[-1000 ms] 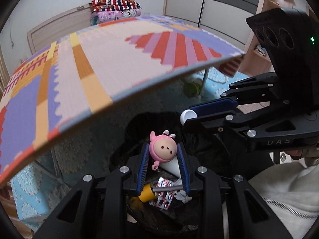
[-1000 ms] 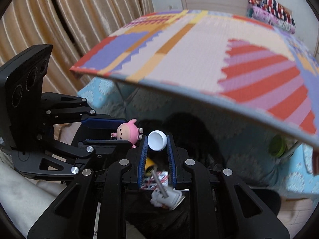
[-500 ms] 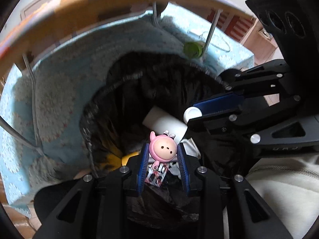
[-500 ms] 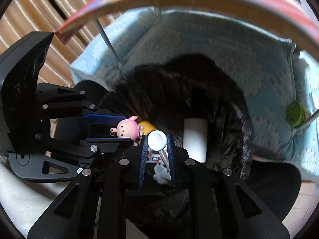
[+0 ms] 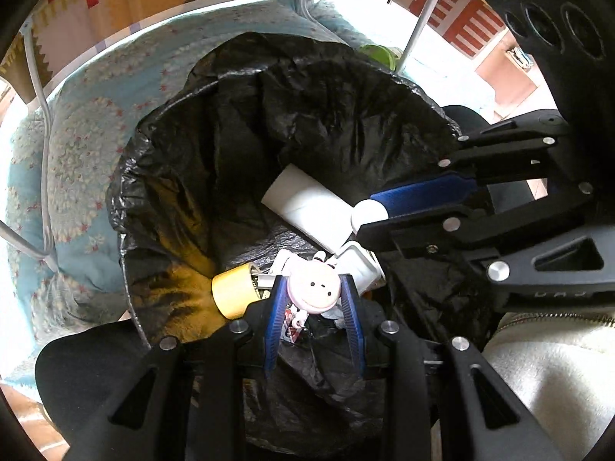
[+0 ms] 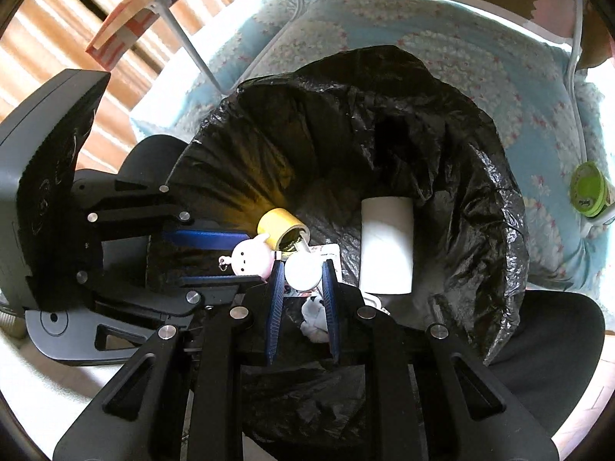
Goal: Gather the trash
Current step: 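Open both tools to drop the pig toy and cap into the bin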
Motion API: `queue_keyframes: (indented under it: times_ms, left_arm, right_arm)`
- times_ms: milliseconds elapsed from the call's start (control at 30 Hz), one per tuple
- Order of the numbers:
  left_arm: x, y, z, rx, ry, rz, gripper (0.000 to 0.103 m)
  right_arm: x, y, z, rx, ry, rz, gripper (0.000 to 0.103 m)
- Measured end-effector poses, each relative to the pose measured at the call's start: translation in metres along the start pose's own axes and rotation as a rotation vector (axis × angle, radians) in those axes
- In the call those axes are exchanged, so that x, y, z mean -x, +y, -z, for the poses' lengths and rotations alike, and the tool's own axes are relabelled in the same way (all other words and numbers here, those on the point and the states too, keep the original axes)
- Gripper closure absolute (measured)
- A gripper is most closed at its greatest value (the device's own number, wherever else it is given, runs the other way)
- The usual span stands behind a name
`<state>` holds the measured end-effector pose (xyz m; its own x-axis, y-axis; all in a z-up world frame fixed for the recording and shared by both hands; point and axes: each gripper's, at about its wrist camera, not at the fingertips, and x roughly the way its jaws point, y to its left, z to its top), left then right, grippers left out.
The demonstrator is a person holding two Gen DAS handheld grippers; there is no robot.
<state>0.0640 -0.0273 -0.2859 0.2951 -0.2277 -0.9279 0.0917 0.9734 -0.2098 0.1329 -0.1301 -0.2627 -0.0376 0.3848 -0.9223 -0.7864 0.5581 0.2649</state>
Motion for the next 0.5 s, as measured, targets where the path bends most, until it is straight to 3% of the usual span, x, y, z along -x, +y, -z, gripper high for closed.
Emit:
queue_keyframes:
  times_ms: [100, 133, 200, 267, 500]
  left_arm:
    - [0.003, 0.003, -0.002, 0.025, -0.011, 0.011, 0.073]
    - [0.005, 0.004, -0.001, 0.03, -0.011, 0.014, 0.072]
    - [0.007, 0.005, -0.002, 0.038, -0.017, 0.014, 0.059]
    - [0.013, 0.004, -0.003, 0.04, -0.031, 0.011, 0.055]
    - [0.036, 0.002, -0.004, 0.055, -0.073, 0.036, 0.053]
  right_arm:
    - [-0.001, -0.001, 0.0, -0.009, 0.001, 0.0, 0.079]
    - [-0.001, -0.002, 0.0, -0.013, -0.001, 0.0, 0.074]
    - [0.001, -0.003, 0.0, -0.016, -0.008, 0.003, 0.072]
    - [0.004, -0.003, 0.0, -0.016, -0.016, 0.007, 0.071]
    - [0.027, -0.003, 0.001, -0.012, -0.067, 0.019, 0.067]
